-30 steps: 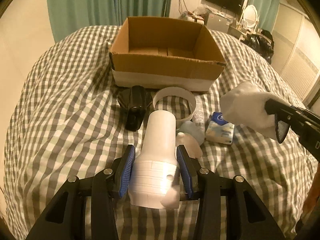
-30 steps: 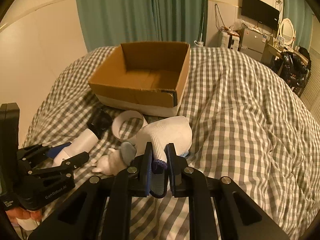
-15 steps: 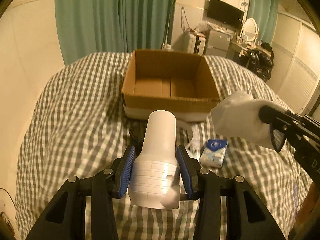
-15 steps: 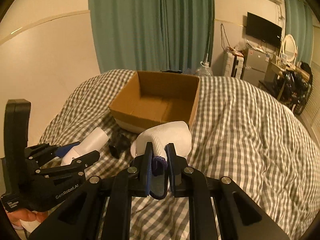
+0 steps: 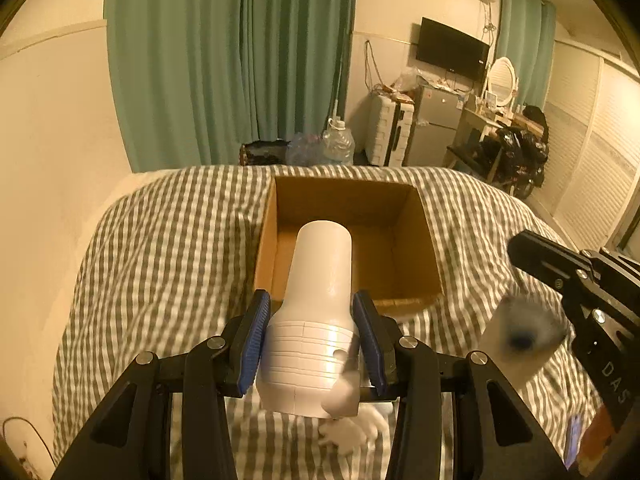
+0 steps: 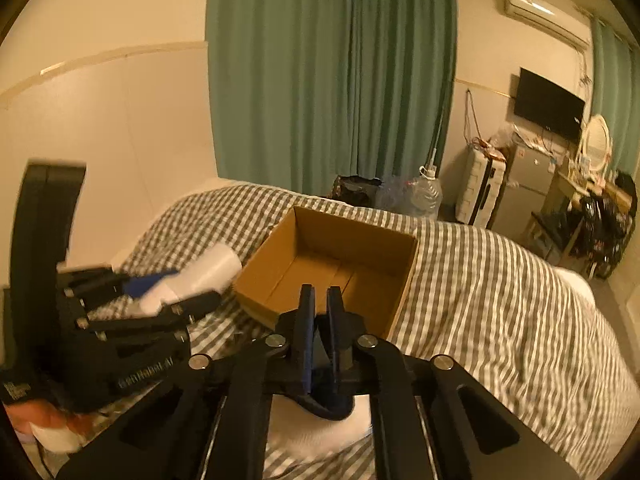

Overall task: Organize objects
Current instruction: 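Carry the white bottle into the cardboard box and open the left gripper while the right holds the sock, then lift the open left gripper out of the box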

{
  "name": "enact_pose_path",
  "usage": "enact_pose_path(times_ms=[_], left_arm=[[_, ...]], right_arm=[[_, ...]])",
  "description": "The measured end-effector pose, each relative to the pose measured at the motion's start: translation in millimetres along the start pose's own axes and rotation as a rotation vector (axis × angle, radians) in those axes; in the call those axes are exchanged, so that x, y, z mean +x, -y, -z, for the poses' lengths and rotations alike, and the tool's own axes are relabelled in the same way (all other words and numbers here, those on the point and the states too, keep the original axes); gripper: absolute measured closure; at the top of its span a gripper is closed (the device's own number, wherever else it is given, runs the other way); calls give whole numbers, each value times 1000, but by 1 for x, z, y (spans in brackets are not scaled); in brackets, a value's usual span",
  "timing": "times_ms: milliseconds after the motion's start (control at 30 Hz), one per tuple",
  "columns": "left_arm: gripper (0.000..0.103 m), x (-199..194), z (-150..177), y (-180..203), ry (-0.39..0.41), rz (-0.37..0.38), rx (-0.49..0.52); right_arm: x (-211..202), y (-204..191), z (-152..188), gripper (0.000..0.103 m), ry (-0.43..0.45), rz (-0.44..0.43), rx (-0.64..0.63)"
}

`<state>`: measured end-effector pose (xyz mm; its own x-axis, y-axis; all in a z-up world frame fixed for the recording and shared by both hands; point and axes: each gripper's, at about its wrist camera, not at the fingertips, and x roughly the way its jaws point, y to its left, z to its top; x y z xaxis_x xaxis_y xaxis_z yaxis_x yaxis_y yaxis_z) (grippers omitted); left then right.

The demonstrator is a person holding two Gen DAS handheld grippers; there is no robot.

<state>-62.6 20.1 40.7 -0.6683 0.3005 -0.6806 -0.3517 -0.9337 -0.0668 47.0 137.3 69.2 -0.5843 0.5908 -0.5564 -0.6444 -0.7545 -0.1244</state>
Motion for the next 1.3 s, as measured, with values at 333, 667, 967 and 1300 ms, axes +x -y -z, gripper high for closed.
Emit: enact_pose_path(times_ms=[333, 667, 967, 1300], left_arm=[[59, 53, -26, -2, -34, 32, 15], [59, 137, -29, 0, -109, 69, 35], [22, 157, -30, 2, -97, 62, 67], [10, 103, -30, -4, -51, 33, 66]], right_arm=[[32, 31, -29, 103, -30, -62, 16], [113, 63, -6, 102, -177, -46, 87], [153, 70, 3, 65, -193, -80, 135], [111, 70, -4, 21, -131, -46, 158]])
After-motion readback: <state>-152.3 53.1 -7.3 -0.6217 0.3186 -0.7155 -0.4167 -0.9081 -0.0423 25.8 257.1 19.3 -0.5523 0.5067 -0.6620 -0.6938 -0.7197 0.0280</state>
